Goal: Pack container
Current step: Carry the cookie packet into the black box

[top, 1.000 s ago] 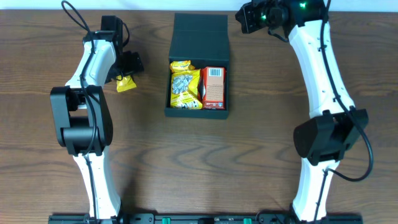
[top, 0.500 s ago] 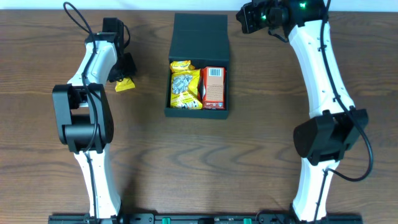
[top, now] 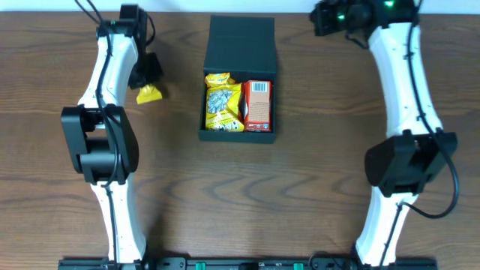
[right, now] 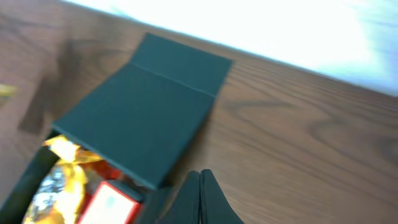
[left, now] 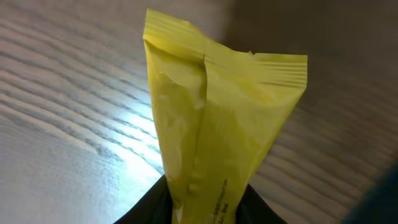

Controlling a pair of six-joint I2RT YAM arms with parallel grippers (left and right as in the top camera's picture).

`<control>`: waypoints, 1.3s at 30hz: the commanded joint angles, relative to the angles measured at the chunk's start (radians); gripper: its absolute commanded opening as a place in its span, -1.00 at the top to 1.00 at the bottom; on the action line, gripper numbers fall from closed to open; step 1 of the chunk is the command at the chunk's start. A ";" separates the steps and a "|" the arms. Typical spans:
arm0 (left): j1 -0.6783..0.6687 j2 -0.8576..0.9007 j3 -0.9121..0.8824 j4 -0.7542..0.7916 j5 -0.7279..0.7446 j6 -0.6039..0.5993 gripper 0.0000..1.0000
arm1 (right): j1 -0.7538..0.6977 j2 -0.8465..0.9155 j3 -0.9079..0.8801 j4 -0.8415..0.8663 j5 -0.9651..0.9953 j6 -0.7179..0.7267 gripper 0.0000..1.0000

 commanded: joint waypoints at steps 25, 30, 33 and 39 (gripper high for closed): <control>-0.388 0.004 0.158 -0.225 0.134 -0.050 0.39 | -0.101 -0.038 0.005 -0.082 0.010 0.006 0.96; -0.387 0.003 0.146 -0.216 0.130 -0.049 0.39 | -0.101 -0.038 0.005 -0.090 0.010 0.002 0.96; -0.386 0.003 0.146 -0.198 0.129 -0.049 0.27 | -0.101 -0.038 0.005 -0.097 0.010 0.002 0.96; -0.386 0.004 0.146 -0.183 0.042 -0.049 -0.08 | -0.101 -0.038 0.005 -0.110 0.009 0.002 0.97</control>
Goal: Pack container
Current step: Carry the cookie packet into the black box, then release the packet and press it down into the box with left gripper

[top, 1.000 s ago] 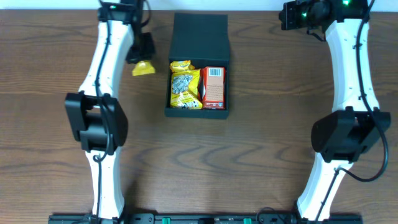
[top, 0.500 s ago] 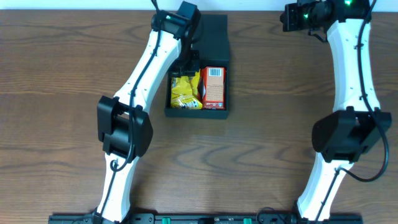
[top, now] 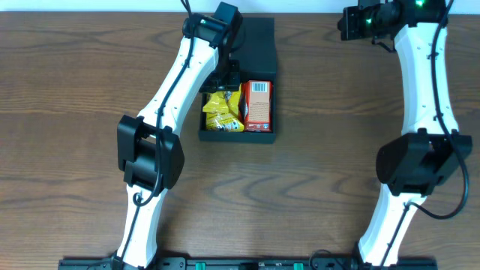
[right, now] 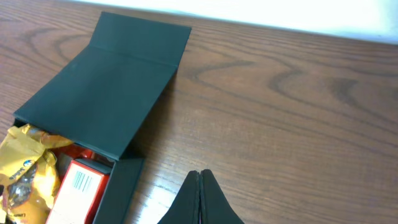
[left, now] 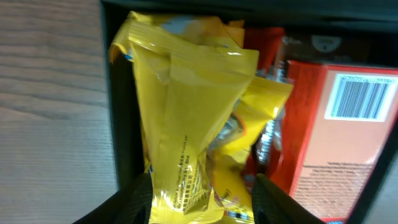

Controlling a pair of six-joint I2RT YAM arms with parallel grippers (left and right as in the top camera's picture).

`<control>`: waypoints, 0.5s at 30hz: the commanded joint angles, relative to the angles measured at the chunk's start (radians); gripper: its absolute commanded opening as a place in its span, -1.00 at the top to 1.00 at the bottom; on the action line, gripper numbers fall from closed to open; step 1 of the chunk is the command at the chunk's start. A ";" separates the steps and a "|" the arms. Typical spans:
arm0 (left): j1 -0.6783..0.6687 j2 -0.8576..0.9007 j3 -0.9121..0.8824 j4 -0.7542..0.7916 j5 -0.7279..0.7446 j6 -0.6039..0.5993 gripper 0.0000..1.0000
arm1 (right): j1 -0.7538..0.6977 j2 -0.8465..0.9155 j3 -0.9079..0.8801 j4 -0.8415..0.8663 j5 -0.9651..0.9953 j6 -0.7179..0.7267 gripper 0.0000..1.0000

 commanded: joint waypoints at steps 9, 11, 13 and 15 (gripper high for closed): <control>0.003 0.027 -0.008 0.020 -0.114 -0.005 -0.08 | -0.012 -0.037 0.005 -0.014 -0.002 -0.003 0.97; 0.003 0.039 -0.010 0.022 -0.128 -0.005 -0.07 | -0.012 -0.037 0.005 -0.018 -0.002 -0.003 0.97; 0.003 0.043 -0.024 0.035 -0.128 -0.005 -0.08 | -0.012 -0.037 0.005 -0.020 -0.002 -0.003 0.97; 0.003 0.043 -0.046 0.055 -0.129 -0.005 -0.07 | -0.012 -0.037 0.005 -0.020 -0.002 -0.003 0.97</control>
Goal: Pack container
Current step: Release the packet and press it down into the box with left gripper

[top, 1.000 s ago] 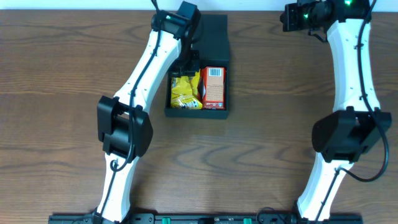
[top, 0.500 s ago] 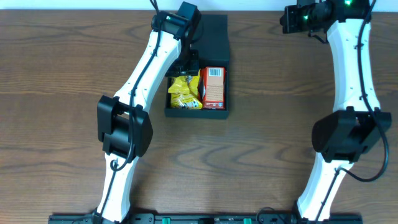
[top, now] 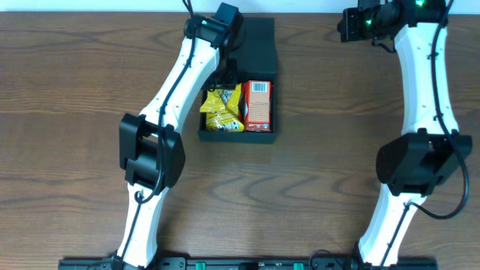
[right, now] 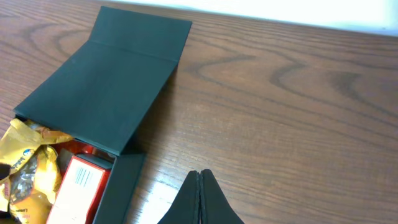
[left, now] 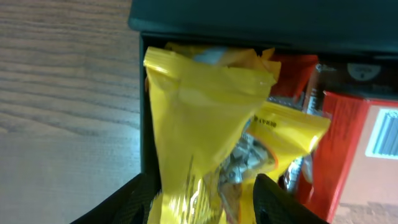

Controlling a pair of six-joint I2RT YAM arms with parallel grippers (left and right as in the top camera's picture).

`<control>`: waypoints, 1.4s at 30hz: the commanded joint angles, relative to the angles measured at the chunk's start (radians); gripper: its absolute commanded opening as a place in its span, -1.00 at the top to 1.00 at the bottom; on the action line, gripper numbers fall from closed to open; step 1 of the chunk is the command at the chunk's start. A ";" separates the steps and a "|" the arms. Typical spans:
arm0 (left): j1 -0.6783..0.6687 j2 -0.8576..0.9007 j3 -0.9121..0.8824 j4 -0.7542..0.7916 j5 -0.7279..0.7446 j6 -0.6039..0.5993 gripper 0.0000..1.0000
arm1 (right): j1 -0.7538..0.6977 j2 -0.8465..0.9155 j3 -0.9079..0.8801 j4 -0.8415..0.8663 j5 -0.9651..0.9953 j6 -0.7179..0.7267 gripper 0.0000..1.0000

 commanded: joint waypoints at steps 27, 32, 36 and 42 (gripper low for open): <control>0.002 0.016 -0.110 -0.056 0.027 -0.021 0.31 | -0.012 -0.037 0.005 -0.003 -0.003 -0.003 0.97; 0.002 0.021 -0.166 -0.018 0.027 -0.020 0.15 | -0.012 -0.037 0.005 -0.008 -0.003 -0.003 0.97; 0.003 0.018 -0.150 -0.016 0.027 -0.019 0.06 | -0.012 -0.037 0.005 -0.005 -0.003 -0.003 0.97; 0.003 0.010 -0.054 -0.072 0.028 -0.016 0.06 | -0.012 -0.037 0.005 -0.004 -0.003 -0.003 0.97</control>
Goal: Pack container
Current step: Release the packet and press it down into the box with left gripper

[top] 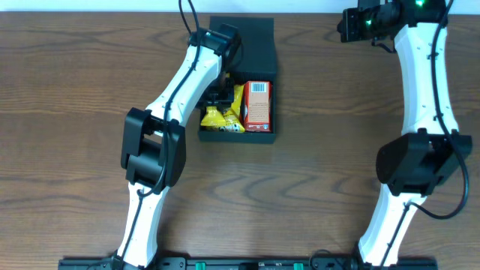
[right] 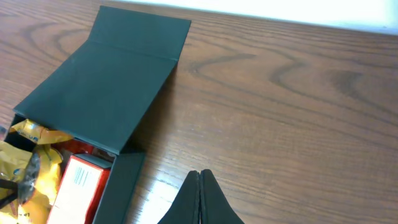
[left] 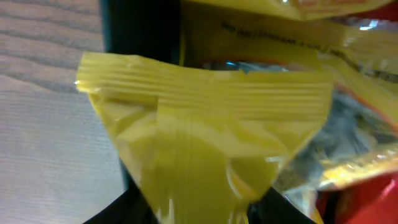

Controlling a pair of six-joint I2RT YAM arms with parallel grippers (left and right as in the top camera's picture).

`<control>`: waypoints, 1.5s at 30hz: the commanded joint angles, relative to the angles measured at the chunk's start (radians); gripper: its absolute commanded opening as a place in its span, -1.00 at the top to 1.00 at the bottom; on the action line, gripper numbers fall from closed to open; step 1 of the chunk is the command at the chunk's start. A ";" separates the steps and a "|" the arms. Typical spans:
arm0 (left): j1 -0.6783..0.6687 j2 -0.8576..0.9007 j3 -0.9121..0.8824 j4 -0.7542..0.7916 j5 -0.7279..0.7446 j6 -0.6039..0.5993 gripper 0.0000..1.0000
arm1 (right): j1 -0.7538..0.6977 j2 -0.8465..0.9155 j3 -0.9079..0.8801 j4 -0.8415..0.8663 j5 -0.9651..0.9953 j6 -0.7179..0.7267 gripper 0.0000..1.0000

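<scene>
The black box (top: 236, 137) stands at the table's top middle, its lid (top: 244, 41) folded open toward the back. Inside are a red carton (top: 257, 105) on the right and yellow snack packets (top: 237, 100) on the left. My left gripper (top: 223, 96) is down in the box's left side, shut on a plain yellow packet (left: 205, 137) that fills the left wrist view, beside the box's dark left wall (left: 140, 37). Far off at the top right, my right gripper (right: 200, 182) is shut on nothing above bare wood.
Brown wooden table (top: 360, 165) all round the box. In the right wrist view the lid (right: 118, 87) and the red carton (right: 78, 186) lie to the left of the fingers. The table's far edge meets a white wall (right: 280, 9).
My left gripper, still shut on the yellow packet, has gone from the back of the box's left side to lower and nearer its front, among the other packets. The right arm has not moved.
First my left gripper held the yellow packet above the table left of the box, and the right gripper hovered shut near the lid. Then the packet was over the box's left side. Now it is down inside, and the right gripper has drawn back slightly.
</scene>
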 commanded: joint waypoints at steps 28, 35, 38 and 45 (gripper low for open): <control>0.004 -0.029 -0.098 0.134 -0.004 -0.004 0.88 | -0.012 -0.036 0.005 -0.004 -0.003 -0.003 0.97; 0.003 -0.045 0.022 0.094 0.004 -0.004 0.88 | -0.011 -0.036 0.005 -0.005 -0.003 -0.003 0.97; 0.003 -0.061 0.072 0.080 0.002 0.005 0.88 | -0.010 -0.036 0.005 -0.005 -0.003 -0.003 0.97; 0.002 -0.079 0.072 0.069 -0.132 0.006 0.88 | 0.002 -0.036 0.005 -0.004 -0.002 -0.003 0.97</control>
